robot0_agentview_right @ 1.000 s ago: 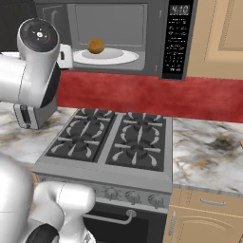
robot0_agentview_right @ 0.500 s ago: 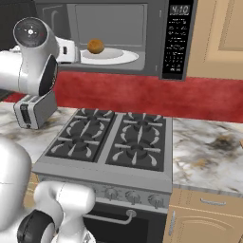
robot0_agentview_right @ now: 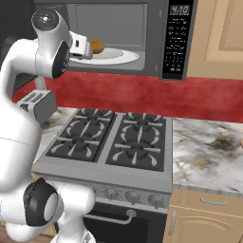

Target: Retrieve the reheated potato from the microwave, then place the potato, cheese, and condiment on the cutting board.

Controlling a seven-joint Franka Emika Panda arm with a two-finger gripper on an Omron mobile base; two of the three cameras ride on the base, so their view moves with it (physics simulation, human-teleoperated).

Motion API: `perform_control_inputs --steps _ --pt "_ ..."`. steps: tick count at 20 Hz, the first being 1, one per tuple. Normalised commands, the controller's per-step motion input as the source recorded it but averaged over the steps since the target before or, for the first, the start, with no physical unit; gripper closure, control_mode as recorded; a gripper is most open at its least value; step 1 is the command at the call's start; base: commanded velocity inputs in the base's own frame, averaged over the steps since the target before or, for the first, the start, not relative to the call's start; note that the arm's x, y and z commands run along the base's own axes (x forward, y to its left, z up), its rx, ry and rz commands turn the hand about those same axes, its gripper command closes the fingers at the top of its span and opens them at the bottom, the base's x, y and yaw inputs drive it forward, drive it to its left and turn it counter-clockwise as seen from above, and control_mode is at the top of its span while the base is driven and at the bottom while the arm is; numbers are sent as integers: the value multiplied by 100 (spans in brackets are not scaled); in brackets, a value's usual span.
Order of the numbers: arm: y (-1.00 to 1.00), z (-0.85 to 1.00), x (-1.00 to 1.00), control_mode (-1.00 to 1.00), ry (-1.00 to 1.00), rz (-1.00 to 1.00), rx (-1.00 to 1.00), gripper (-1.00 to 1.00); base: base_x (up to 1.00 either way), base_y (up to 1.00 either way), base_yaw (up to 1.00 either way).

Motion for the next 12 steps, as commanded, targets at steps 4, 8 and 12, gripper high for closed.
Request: perform_control_inputs --steps 4,8,12 --pt "-1 0 62 -100 13 -3 0 -100 0 0 0" --pt "0 0 60 -100 5 0 0 -100 0 0 0" --pt "0 -2 53 -100 1 0 0 -100 0 0 0"
